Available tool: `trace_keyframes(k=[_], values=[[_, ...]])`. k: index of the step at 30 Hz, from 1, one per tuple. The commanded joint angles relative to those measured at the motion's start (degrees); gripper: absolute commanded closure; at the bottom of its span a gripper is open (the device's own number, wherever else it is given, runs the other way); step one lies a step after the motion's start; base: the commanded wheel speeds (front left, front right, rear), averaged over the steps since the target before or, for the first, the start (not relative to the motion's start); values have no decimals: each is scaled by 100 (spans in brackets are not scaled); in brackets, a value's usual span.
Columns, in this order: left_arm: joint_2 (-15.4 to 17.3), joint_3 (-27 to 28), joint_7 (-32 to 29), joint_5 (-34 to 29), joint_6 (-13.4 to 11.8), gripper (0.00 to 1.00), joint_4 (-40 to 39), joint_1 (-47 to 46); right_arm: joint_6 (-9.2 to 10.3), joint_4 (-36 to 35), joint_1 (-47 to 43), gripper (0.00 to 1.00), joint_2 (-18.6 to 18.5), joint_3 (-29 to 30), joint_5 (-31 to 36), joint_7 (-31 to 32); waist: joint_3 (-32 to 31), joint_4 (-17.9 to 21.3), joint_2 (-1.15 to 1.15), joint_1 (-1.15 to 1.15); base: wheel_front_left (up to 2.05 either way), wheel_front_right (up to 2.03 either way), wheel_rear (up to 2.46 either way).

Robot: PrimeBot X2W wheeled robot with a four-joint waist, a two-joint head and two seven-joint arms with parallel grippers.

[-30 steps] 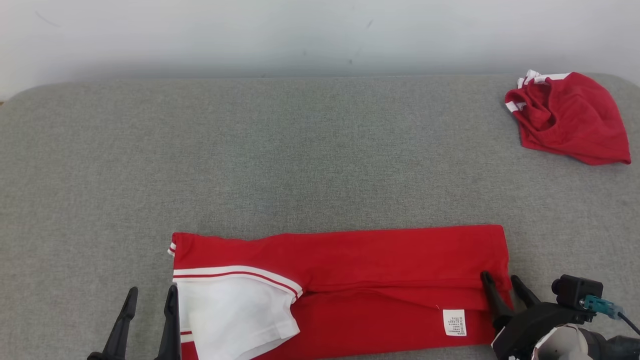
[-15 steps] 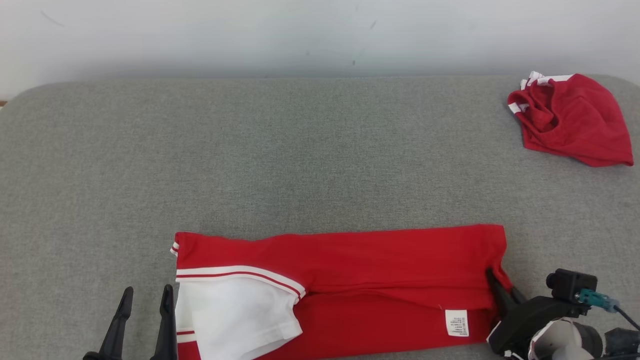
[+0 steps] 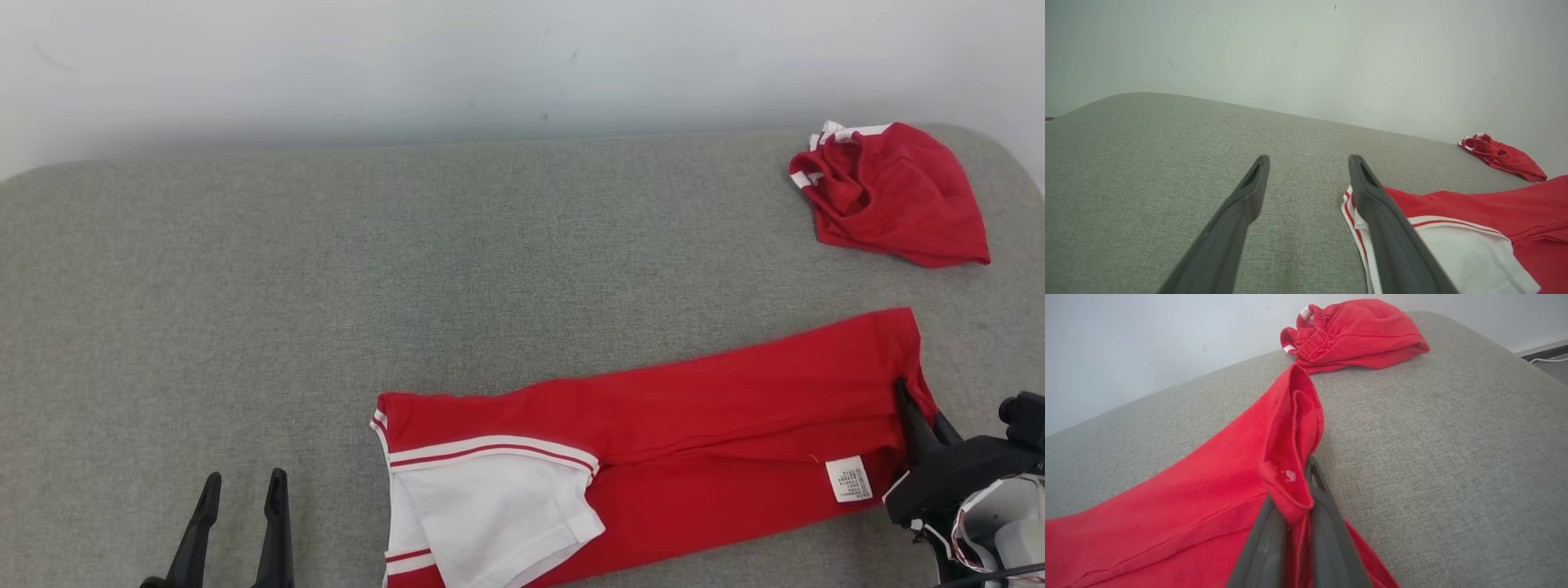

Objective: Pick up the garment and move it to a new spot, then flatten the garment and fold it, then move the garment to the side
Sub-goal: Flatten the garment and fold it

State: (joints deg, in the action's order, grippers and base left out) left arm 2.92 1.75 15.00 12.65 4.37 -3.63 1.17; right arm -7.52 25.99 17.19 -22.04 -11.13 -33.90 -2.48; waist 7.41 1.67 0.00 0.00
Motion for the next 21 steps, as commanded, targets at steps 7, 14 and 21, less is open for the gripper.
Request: trace_keyframes(k=[7,14,21], values=[[-1,60,19,87,0,0,42,125,7,-791,-107,100,110,-279,-462,316,-79,68,0,0,0,0,0],[-1,79,19,79,9,0,63,120,6,-1989,-364,100,243,-723,-1322,870,-126,29,0,0,0,0,0],[0,53,19,100,-32,0,82,121,5,-2969,-661,100,412,-1105,-2003,1409,-186,-124,0,0,0,0,0]])
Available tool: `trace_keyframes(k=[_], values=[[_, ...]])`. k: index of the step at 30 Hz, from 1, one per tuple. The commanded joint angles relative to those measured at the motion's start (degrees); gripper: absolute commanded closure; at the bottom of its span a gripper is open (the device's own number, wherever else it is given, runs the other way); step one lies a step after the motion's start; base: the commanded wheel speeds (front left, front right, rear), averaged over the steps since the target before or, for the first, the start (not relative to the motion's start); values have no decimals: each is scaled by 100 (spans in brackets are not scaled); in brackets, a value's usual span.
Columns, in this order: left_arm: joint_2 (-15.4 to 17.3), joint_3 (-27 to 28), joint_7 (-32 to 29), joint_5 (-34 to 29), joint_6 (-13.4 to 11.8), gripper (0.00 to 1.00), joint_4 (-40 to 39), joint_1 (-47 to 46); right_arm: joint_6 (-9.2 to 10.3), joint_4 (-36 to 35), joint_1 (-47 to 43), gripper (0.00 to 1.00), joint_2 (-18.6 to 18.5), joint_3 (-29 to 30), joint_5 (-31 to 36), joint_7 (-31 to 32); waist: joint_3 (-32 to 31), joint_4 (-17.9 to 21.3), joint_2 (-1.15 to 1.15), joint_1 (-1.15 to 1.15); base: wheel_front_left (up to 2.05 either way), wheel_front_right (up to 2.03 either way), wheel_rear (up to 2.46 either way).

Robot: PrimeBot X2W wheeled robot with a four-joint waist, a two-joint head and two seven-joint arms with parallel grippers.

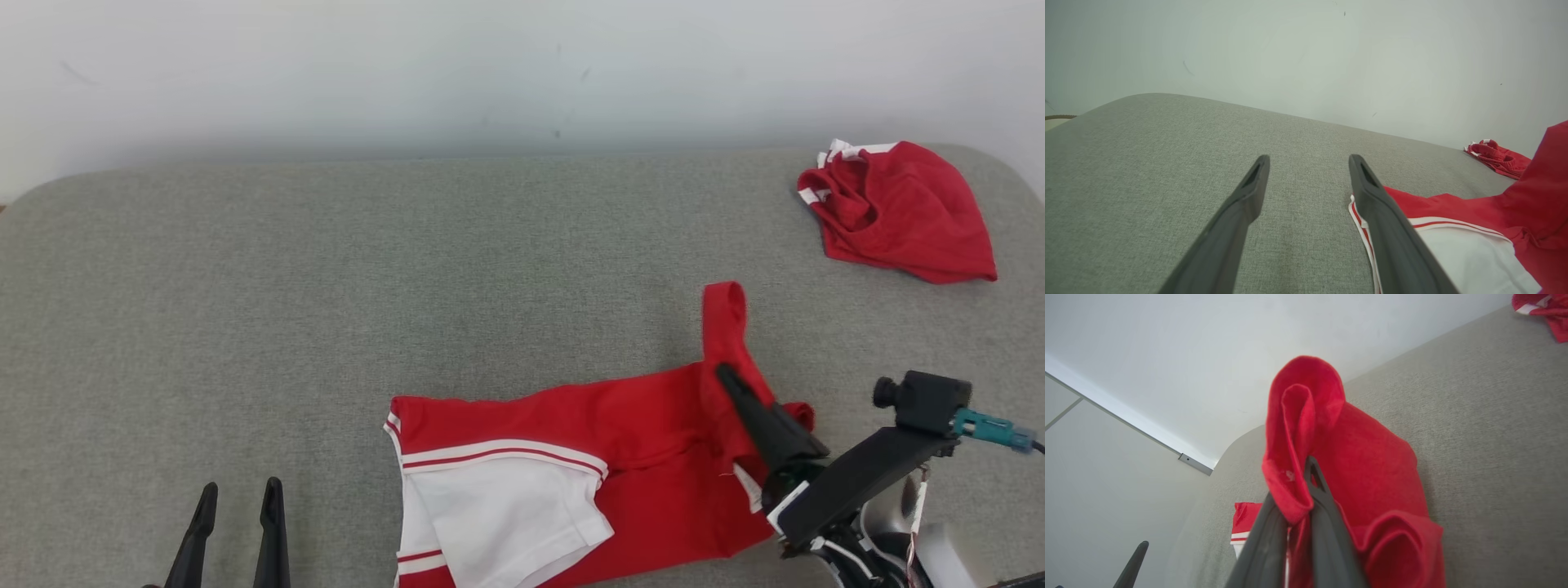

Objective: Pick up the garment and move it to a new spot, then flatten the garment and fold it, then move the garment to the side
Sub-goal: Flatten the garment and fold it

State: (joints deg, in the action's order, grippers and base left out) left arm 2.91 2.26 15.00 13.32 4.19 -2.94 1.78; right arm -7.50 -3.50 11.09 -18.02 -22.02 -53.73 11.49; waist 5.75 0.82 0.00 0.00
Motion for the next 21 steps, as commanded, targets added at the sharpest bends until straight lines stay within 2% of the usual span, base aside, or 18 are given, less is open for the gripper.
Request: trace_keyframes(k=[1,10,21], values=[[1,-3,19,29,-18,0,17,64,3,-127,-90,100,56,-70,-106,72,-24,-66,0,0,0,0,0],[1,-94,19,86,-52,0,102,16,2,-445,-74,100,461,-628,-347,402,-59,-331,0,0,0,0,0],[2,-211,19,121,-43,0,204,-99,2,149,269,100,955,-1312,-121,234,-7,-583,0,0,0,0,0]])
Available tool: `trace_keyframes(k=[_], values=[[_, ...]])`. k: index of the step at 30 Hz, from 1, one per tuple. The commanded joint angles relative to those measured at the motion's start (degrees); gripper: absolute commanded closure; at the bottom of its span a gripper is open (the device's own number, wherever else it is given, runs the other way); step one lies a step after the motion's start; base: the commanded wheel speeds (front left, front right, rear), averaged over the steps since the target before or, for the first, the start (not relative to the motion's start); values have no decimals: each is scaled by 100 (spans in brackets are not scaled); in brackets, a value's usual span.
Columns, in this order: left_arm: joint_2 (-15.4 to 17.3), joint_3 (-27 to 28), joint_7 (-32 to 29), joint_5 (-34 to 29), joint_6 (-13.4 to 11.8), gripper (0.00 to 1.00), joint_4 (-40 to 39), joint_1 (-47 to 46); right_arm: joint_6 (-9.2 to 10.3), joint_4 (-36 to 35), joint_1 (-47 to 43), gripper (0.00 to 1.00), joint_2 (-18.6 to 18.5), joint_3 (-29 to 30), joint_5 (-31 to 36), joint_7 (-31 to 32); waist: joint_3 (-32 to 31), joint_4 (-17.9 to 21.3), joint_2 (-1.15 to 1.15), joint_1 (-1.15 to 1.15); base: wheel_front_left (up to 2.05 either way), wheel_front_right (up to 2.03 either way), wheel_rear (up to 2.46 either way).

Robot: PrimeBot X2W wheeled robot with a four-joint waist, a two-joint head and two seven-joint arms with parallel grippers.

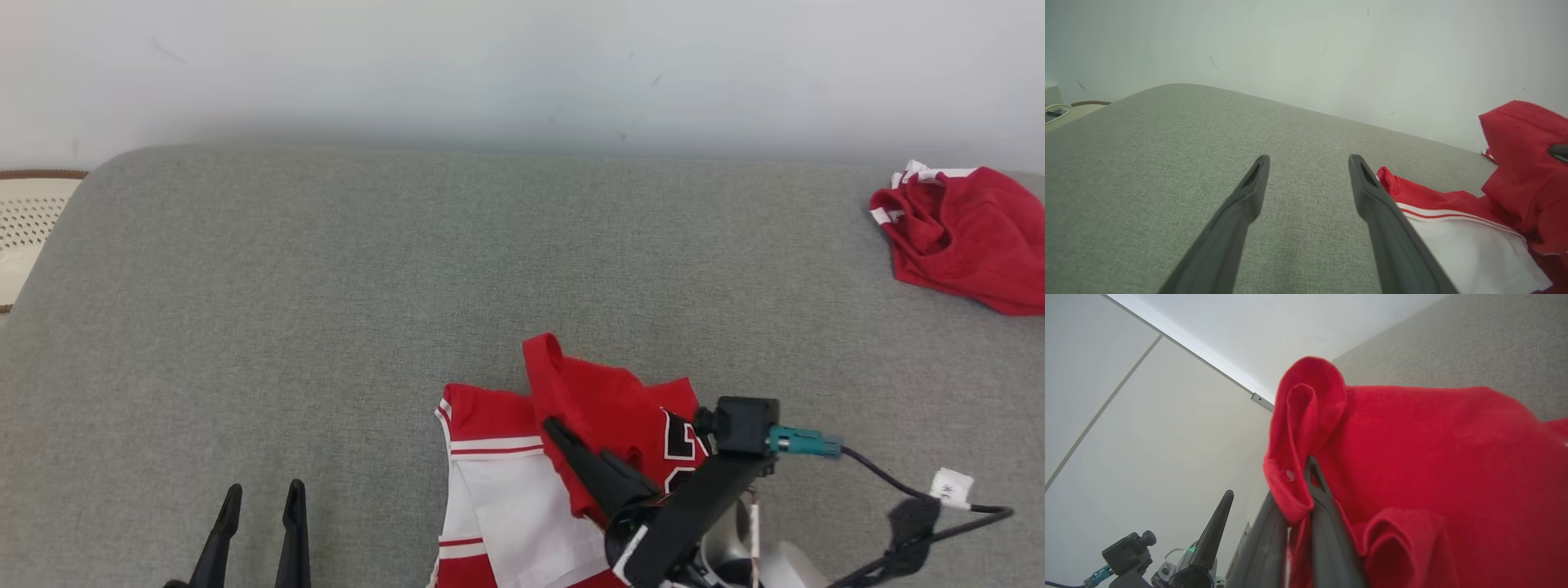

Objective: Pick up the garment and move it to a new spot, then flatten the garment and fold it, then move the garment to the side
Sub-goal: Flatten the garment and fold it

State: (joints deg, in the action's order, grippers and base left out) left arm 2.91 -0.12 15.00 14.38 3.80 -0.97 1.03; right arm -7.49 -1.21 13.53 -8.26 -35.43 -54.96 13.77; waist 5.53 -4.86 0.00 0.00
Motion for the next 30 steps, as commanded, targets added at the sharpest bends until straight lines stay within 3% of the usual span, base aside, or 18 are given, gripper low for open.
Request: trace_keyframes(k=[1,19,20,21,22,30], values=[[1,4,19,16,6,0,19,-57,1,26,62,100,34,-38,34,-33,29,-42,0,0,0,0,0],[1,-203,19,91,5,0,254,-332,0,1748,816,100,426,-721,172,-934,158,-363,0,0,0,0,0],[1,-205,19,94,2,0,260,-338,1,1805,849,71,438,-760,152,-968,163,-374,0,0,0,0,0],[1,-206,19,99,1,0,264,-346,0,1819,895,24,444,-811,116,-1002,170,-383,0,0,0,0,0],[1,-203,19,104,3,0,269,-347,1,1848,921,0,452,-847,52,-1030,175,-391,0,0,0,0,0],[1,-126,19,106,0,0,299,-308,1,1447,1115,0,240,-820,-205,-1558,147,-332,0,0,0,0,0]])
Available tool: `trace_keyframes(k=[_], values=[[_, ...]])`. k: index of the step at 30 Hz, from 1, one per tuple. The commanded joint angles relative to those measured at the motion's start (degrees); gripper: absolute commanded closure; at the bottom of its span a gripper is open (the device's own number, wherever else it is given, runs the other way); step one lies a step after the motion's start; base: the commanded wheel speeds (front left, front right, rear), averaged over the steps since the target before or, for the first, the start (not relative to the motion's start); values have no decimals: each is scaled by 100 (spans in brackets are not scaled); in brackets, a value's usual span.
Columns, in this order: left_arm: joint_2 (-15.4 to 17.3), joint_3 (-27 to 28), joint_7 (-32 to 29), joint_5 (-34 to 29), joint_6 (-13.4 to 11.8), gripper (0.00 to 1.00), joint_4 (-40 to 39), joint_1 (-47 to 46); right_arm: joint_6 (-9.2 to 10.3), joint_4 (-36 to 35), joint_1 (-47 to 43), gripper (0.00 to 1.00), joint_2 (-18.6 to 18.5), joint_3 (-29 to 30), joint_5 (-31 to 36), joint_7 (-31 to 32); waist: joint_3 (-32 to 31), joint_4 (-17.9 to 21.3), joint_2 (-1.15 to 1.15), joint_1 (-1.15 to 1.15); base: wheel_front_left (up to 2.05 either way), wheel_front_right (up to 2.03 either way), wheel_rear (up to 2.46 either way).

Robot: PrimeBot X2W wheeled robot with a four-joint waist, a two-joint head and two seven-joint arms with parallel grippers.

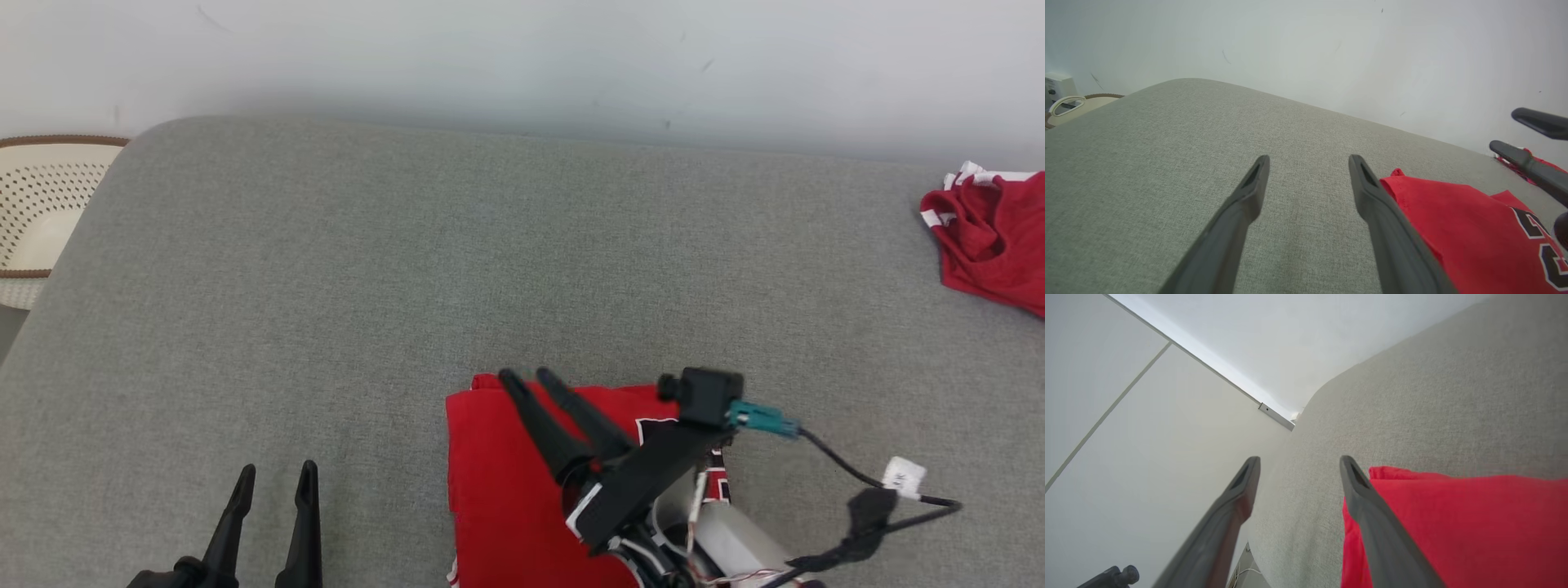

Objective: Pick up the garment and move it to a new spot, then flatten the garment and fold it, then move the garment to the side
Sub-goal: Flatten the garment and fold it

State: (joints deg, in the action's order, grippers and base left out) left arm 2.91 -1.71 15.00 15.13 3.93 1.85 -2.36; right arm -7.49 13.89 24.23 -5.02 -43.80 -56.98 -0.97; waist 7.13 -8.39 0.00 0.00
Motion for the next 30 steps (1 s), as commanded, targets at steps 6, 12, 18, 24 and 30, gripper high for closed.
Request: trace_keyframes(k=[6,12,18,24,30], values=[[1,67,19,0,-32,0,-55,79,1,-402,70,0,-481,287,236,-512,-53,86,0,0,0,0,0],[1,98,19,-17,-44,0,-104,124,1,-431,-157,0,-994,778,622,-634,-78,129,0,0,0,0,0],[0,141,19,-3,-68,0,-161,143,1,-342,-615,0,-1462,1238,979,-329,-50,169,0,0,0,0,0],[0,201,19,-5,-89,0,-218,140,1,-483,-1065,0,-1592,1452,1102,106,10,261,0,0,0,0,0],[0,262,19,-71,-99,0,-295,94,1,-558,-1306,0,-1495,1451,994,508,38,317,0,0,0,0,0]])
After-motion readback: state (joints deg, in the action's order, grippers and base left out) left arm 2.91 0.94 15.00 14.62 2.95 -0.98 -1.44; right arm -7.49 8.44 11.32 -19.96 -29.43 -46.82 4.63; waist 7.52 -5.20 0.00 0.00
